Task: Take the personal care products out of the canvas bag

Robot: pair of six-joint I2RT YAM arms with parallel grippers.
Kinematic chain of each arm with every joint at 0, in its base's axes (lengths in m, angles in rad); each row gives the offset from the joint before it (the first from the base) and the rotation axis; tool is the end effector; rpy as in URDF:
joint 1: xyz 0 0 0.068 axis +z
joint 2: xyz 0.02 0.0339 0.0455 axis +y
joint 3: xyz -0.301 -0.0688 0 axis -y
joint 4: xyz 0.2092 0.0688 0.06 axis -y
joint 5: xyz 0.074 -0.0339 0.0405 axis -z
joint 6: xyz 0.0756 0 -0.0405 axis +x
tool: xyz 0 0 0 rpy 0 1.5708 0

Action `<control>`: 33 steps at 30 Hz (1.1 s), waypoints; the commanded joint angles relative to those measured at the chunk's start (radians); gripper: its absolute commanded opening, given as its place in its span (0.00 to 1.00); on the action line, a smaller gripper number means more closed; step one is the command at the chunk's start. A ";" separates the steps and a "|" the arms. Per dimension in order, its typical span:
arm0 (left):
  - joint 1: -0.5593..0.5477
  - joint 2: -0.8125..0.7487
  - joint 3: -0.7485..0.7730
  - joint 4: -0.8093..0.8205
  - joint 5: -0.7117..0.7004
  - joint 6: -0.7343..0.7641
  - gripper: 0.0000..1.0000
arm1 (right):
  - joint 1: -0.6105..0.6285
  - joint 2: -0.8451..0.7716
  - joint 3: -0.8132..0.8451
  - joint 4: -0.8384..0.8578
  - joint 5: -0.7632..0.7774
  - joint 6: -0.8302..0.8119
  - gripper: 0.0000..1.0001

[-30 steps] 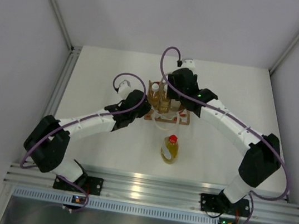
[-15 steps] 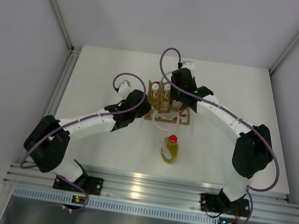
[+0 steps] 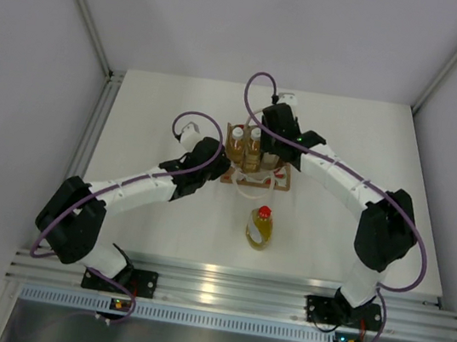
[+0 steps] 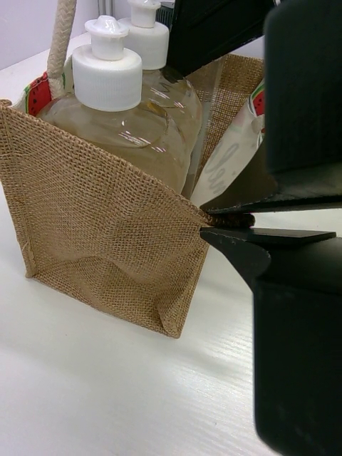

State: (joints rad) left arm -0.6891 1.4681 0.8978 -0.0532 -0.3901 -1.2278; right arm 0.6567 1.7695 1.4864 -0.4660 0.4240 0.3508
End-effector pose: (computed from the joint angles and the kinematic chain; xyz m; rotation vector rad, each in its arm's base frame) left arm 0.2610 -0.1778 0.2664 -0.8039 2.0710 -0.6761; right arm 0.3371 0.2206 0.3104 -0.1332 2.2369 0.0486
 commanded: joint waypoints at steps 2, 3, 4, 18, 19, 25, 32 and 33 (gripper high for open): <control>-0.009 -0.006 -0.036 -0.119 0.022 0.019 0.00 | -0.009 -0.085 0.051 -0.013 0.016 -0.012 0.00; -0.007 -0.005 -0.036 -0.119 0.022 0.017 0.00 | -0.011 -0.105 0.061 -0.013 0.016 -0.016 0.00; -0.007 -0.005 -0.036 -0.119 0.022 0.016 0.00 | -0.011 -0.113 0.067 -0.011 0.010 -0.029 0.00; -0.007 0.004 -0.027 -0.119 0.023 0.008 0.00 | -0.011 -0.263 0.112 -0.023 -0.007 -0.070 0.00; -0.007 0.008 -0.027 -0.119 0.025 0.008 0.00 | -0.011 -0.274 0.117 -0.032 -0.007 -0.070 0.00; -0.007 0.005 -0.023 -0.120 0.025 0.008 0.00 | -0.023 -0.375 0.167 -0.094 0.001 -0.072 0.00; -0.007 0.005 -0.027 -0.120 0.031 0.004 0.00 | -0.065 -0.475 0.207 -0.181 0.010 -0.096 0.00; -0.007 0.003 -0.027 -0.122 0.031 0.004 0.00 | -0.084 -0.495 0.201 -0.186 0.009 -0.096 0.00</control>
State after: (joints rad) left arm -0.6891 1.4643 0.8959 -0.0555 -0.3862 -1.2293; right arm 0.6289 1.3766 1.6142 -0.6914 0.3912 0.2794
